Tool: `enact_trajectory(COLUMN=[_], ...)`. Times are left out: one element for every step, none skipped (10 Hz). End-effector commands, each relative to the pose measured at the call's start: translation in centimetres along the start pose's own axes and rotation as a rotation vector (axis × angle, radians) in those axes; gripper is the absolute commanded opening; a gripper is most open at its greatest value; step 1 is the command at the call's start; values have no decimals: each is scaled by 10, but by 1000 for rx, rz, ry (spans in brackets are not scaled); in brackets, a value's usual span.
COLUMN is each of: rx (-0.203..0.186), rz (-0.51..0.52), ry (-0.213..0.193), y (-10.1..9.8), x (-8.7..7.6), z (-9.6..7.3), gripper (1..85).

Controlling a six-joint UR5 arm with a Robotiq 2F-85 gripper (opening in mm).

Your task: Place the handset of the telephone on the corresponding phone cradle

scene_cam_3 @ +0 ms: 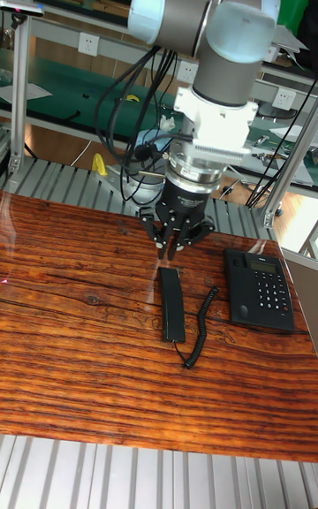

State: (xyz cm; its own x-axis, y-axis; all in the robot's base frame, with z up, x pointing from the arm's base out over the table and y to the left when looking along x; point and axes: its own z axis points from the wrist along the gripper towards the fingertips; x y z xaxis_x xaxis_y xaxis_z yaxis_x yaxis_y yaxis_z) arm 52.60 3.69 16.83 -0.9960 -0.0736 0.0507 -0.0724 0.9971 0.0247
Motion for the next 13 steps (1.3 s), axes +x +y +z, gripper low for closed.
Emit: enact_trajectory(rx=[-62, -38, -42, -77, -25, -20, -22, -6, 31, 68, 72, 16, 11], rz=[34, 30, 2, -40, -20, 7, 5, -8, -2, -59, -74, -80, -74], ry=[-8, 3, 12, -28, -47, -67, -61, -77, -80, -26, -9, -48, -58], y=[41, 46, 54, 72, 65, 68, 69, 61, 48, 37, 33, 46, 46], x=[-12, -16, -18, -30, -34, -32, -21, -13, -2, 15, 20, 9, 5], z=[18, 30, 42, 61, 79, 96, 112, 129, 138, 142, 142, 140, 139], gripper=[207, 207, 217, 513, 497, 467, 473, 493, 493, 487, 497, 580, 667])
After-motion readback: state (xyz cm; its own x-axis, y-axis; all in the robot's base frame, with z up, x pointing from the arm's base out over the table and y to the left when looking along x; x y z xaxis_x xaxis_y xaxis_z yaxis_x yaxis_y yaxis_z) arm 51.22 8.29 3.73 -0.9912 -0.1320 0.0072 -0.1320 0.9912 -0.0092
